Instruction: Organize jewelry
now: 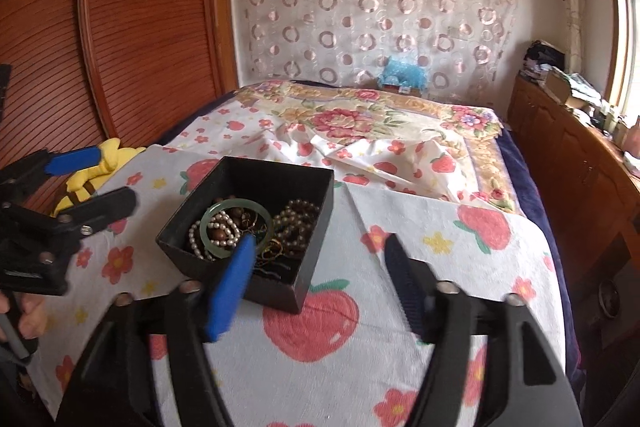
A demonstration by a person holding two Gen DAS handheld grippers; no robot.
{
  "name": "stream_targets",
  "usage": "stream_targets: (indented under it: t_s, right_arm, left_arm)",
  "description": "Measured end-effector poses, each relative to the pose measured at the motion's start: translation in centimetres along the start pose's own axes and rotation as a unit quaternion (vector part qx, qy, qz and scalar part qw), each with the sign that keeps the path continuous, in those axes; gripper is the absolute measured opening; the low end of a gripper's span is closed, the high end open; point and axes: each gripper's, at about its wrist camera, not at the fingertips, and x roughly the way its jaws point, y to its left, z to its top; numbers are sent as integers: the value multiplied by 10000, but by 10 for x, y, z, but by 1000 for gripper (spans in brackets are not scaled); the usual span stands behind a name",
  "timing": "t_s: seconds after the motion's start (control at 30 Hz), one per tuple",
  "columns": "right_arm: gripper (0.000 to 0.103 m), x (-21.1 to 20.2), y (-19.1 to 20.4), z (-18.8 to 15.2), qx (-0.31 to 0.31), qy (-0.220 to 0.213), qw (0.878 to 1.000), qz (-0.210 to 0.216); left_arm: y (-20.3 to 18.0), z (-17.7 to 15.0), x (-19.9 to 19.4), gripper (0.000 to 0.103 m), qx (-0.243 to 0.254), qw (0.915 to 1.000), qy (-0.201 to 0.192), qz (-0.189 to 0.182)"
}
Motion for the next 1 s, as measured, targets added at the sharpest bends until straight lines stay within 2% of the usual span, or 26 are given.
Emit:
stream_targets:
  t_s: [0.1,0.2,0.7,1.0]
  right_arm:
    - [94,-12,1,-5,101,-119,9999,-35]
    - [100,-24,3,-9,246,-234,9994,-28]
    - [100,-83,18,-26,399,-669,9964,-347]
    - [100,-108,19,-34,536,-904,9936,-401]
  left_arm:
    - [5,-5,-13,95,-131,9999,-48,36]
    - [5,-10,-25,95,-161,9997,-64,165]
    - [12,-30,-80,95,-421,9983,-230,345]
    - [13,-39,-99,95,-454,9975,-238,487]
